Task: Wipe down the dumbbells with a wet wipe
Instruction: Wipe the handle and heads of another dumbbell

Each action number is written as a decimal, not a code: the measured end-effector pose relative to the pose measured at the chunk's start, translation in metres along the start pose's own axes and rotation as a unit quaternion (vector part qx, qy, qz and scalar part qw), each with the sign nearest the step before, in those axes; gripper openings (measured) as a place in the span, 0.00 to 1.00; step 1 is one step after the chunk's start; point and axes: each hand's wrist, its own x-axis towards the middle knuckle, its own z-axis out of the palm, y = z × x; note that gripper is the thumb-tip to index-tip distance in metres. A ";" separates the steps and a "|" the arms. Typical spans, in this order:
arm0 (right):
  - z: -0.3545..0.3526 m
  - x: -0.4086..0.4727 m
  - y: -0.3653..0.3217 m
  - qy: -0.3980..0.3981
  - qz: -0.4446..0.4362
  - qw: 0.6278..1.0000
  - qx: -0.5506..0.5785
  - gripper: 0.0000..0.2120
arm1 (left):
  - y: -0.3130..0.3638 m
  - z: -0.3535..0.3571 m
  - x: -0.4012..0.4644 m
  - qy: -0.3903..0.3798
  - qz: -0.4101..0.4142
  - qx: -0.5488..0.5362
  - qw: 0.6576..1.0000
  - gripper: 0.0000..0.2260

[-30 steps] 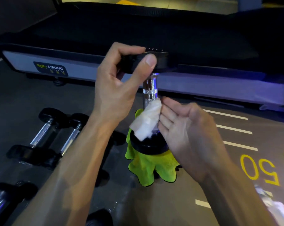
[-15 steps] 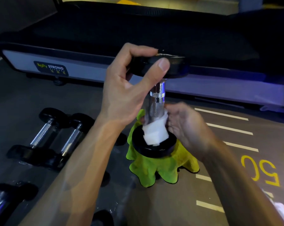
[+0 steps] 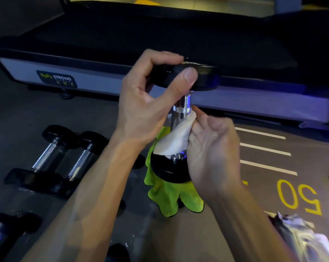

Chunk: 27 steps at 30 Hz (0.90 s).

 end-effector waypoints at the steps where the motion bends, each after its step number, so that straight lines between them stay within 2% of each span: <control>1: -0.005 -0.004 0.001 -0.021 -0.010 1.000 -0.011 0.23 | 0.000 0.000 0.000 0.001 0.000 0.000 1.000 0.10; 2: -0.009 -0.008 0.002 -0.041 -0.015 0.998 -0.037 0.26 | 0.000 0.001 0.000 0.003 0.000 -0.002 1.000 0.10; 4: -0.019 -0.010 0.008 -0.061 -0.050 0.981 -0.177 0.27 | 0.001 0.002 0.000 0.002 0.003 -0.005 1.000 0.09; 7: -0.026 -0.011 0.014 -0.049 -0.134 0.920 -0.365 0.18 | 0.003 0.003 0.000 -0.006 0.005 -0.002 1.000 0.08; 9: -0.028 -0.010 0.017 -0.033 -0.161 0.893 -0.420 0.11 | 0.003 0.002 0.001 -0.006 0.003 -0.006 1.000 0.08; 11: -0.029 -0.007 0.019 0.012 -0.170 0.868 -0.466 0.11 | 0.002 0.003 0.001 -0.005 0.002 -0.010 1.000 0.09; 13: -0.024 -0.004 0.020 0.035 -0.171 0.878 -0.447 0.14 | 0.001 0.003 0.000 -0.003 0.003 -0.012 1.000 0.09; 15: -0.012 0.002 0.017 0.057 -0.136 0.918 -0.369 0.18 | 0.001 0.003 0.000 -0.003 0.002 -0.015 1.000 0.09; 18: 0.006 0.016 0.002 0.072 0.007 0.965 -0.253 0.30 | 0.003 0.003 0.001 -0.010 -0.002 -0.015 1.000 0.09; 21: 0.015 0.034 -0.006 0.044 0.121 0.972 -0.199 0.31 | 0.002 0.003 0.000 -0.018 -0.001 -0.018 1.000 0.10; 24: 0.023 0.035 -0.002 0.074 0.114 0.971 -0.198 0.29 | -0.001 0.001 0.003 0.000 -0.011 -0.023 1.000 0.10; 27: 0.031 0.020 -0.001 0.137 0.007 0.972 -0.191 0.27 | -0.002 0.002 0.004 -0.004 -0.010 -0.029 1.000 0.10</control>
